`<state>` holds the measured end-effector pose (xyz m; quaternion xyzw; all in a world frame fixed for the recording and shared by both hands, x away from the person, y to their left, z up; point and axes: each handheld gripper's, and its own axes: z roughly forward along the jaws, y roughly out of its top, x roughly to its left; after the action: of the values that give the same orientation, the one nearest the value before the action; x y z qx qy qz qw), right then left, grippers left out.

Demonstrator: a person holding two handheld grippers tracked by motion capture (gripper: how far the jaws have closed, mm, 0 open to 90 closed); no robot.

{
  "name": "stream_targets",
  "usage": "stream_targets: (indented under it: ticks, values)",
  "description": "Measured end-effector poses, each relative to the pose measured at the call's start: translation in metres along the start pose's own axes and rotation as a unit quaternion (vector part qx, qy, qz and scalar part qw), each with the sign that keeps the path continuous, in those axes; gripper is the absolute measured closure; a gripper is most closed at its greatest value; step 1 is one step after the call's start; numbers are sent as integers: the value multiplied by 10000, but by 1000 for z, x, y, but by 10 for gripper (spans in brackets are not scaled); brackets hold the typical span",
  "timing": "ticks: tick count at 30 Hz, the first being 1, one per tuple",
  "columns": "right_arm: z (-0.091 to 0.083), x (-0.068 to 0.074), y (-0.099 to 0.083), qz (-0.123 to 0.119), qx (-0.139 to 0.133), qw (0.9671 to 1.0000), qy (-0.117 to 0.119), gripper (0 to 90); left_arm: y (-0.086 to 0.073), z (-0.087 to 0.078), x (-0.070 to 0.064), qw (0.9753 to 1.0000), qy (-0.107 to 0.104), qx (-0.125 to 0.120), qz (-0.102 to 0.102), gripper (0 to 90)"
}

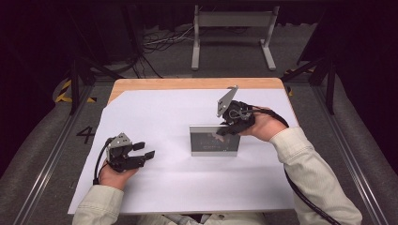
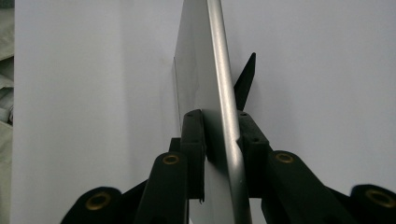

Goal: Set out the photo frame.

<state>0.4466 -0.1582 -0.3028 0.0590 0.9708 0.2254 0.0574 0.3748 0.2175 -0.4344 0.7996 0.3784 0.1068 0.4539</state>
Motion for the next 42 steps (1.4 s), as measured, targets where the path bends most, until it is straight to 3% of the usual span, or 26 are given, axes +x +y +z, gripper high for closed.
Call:
stream_targets:
  ticks: [18,19,21,29,42]
  values:
    - [2,-8,-7,335,-271,9987,-288,680,2,2,-1,10000,-42,-1,18,390]
    - [2,-9,-8,399,-379,9982,-257,594,3,2,0,10000,-43,-8,15,389]
    - [2,-10,-9,497,-443,9976,-186,580,3,2,0,10000,-35,-11,17,389]
    - [-7,-6,-14,515,-686,9959,-275,498,4,3,-1,10000,-63,-8,45,389]
    - [-34,1,-37,825,-1144,9881,-612,440,11,6,-7,9998,-161,0,149,383]
